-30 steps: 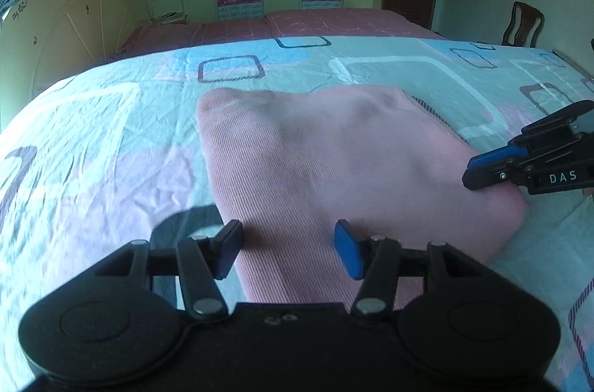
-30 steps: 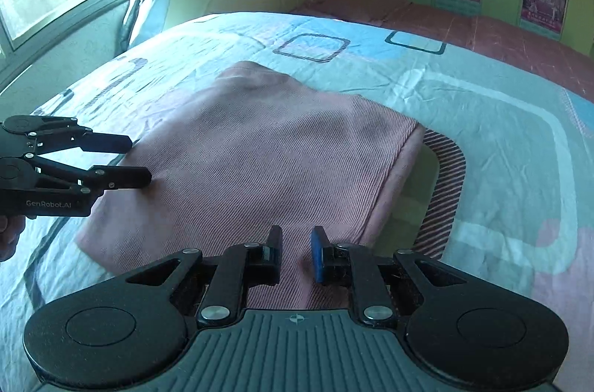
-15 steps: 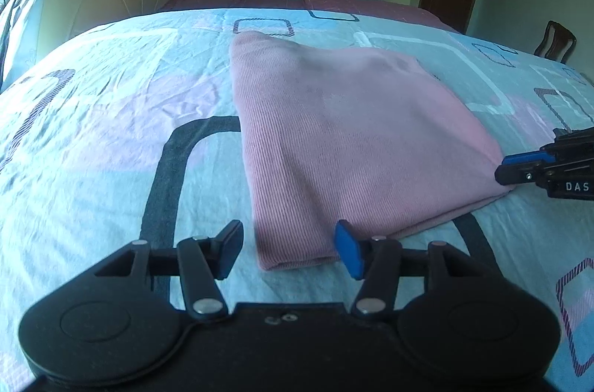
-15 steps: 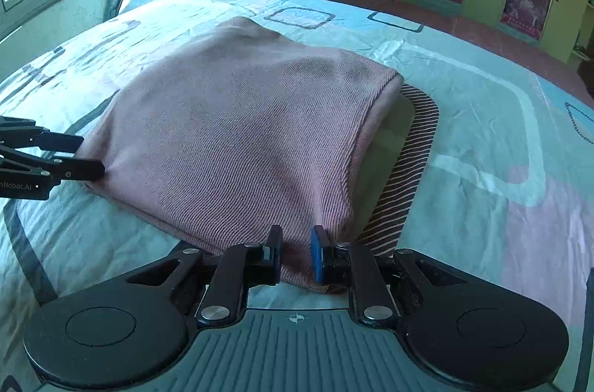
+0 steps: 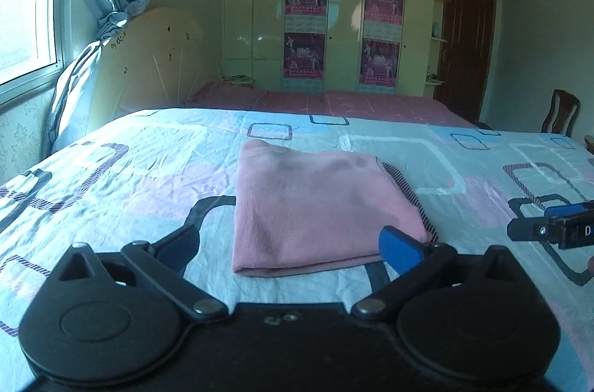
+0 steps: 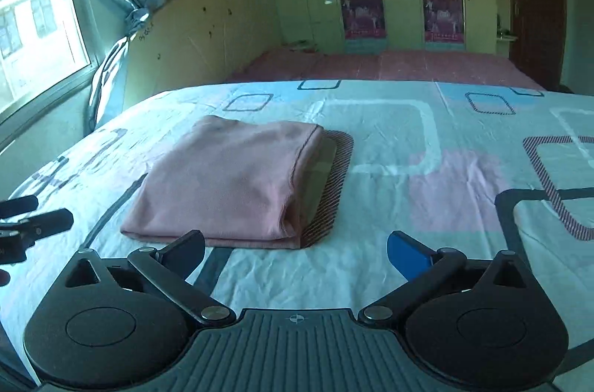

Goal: Fold small clothes

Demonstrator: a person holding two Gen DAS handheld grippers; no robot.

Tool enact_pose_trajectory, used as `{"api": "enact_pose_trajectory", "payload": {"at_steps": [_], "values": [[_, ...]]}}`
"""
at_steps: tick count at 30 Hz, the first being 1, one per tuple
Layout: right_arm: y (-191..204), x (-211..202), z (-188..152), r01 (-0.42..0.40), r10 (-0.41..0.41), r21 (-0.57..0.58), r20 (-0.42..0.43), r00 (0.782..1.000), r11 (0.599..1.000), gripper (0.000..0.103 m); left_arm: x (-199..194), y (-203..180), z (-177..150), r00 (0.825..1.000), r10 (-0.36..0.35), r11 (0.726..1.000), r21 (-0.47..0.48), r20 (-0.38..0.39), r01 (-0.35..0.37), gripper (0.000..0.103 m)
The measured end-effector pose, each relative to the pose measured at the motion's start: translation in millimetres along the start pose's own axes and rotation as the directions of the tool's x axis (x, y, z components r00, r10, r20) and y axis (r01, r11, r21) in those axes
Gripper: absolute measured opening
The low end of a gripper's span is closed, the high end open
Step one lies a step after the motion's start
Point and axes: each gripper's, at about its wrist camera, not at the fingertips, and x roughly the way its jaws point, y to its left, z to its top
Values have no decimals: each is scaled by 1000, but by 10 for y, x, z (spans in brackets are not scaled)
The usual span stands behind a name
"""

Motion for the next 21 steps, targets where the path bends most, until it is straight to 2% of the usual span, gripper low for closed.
{"api": "enact_pose_trajectory", "payload": {"at_steps": [3,7,13,21], "values": [[61,-201,-73,4,-4,-11,16,1000,1000,103,-196,-102,-12,1000,13,1000,21,15,-13,102],[99,-433,-149,17,-17,3,29,999,1000,103,-374,-201,-46,1000,4,999,34,-18,-4,102],[161,-784,-264,25,-25,-11,42,999,1000,103,-633,-261,-123,999,-4,1000,-1,-40,4,102],[248,-1085,-388,27,-24,-41,59,998,999,103,-918,-342,-177,1000,-1,1000,6,-10,1,102]]}}
